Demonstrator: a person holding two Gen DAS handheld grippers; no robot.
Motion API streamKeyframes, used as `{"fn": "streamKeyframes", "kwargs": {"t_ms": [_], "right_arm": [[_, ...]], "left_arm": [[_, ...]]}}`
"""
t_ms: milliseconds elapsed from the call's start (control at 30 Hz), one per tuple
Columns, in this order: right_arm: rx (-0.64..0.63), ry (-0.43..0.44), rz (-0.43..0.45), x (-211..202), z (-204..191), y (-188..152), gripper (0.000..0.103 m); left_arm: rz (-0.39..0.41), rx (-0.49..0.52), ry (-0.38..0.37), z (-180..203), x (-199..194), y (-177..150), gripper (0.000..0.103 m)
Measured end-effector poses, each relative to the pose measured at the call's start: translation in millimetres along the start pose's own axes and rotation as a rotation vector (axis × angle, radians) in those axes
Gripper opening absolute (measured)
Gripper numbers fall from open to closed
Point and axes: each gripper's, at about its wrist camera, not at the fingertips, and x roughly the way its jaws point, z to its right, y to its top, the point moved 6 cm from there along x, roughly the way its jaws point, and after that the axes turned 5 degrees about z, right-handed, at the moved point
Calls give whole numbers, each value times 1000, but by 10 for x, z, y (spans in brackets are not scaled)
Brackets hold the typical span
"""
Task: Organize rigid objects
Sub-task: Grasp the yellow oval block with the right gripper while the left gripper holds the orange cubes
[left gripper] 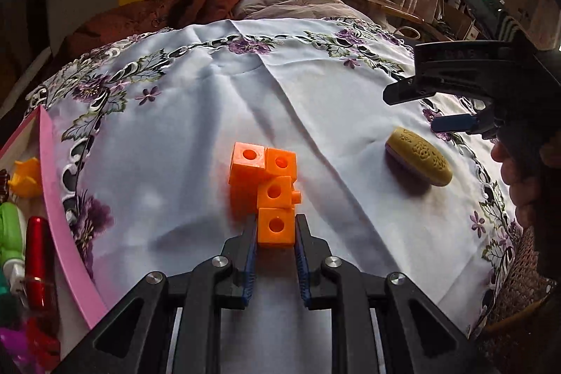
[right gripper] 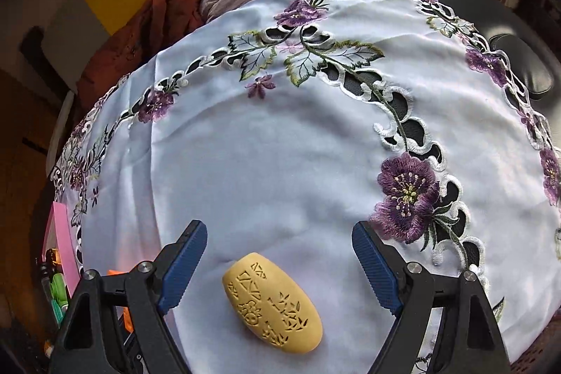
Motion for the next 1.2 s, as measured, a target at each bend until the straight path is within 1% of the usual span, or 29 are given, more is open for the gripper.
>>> {"fn": "streamKeyframes", "kwargs": {"t_ms": [67, 200, 267, 333, 500, 567, 600, 633, 700, 733, 800, 900, 967, 1067, 1200], "right_arm": [[-16, -6, -29, 44, -21, -54, 85], [-62, -28, -67, 113, -80, -135, 86], [-97, -36, -78, 129, -129, -175, 88], [-125, -27, -102, 152, -183, -224, 93], [-251, -57, -146, 140, -304, -391, 93], [-286, -81, -137, 108, -294, -442, 79], [-291, -111, -133, 88, -271, -449, 59], [-305, -132, -125, 63, -274, -439, 45], [-341, -107, -127, 42, -354, -447, 44], [-371, -110, -124, 46, -405, -469, 44], [-436, -149, -94, 72, -507, -484, 44], [-429, -94, -54, 112, -639, -432, 44], [-457, -106, -28, 177, -722, -403, 45], [-480, -95, -19, 228, -794, -435, 46], [-452, -67, -24, 218, -740, -458, 46]], "left_arm": [[18, 6, 7, 0, -47, -59, 18], [34, 12, 5, 10, -26, -69, 18], [40, 11, 2, 7, -21, -72, 18], [44, 1, -3, 2, -21, -78, 18], [54, -5, -17, -9, -26, -94, 18], [61, -7, -25, -14, -27, -97, 18], [65, -8, -29, -17, -28, -100, 18], [69, -9, -32, -19, -30, -102, 18], [75, -8, -33, -20, -34, -107, 18], [79, -9, -34, -22, -36, -107, 18], [87, -9, -33, -24, -40, -114, 18], [97, 1, -25, -15, -46, -119, 18], [102, 1, -26, -17, -50, -126, 18], [113, -4, -28, -21, -56, -134, 18], [130, 12, -15, -3, -64, -145, 18]]}}
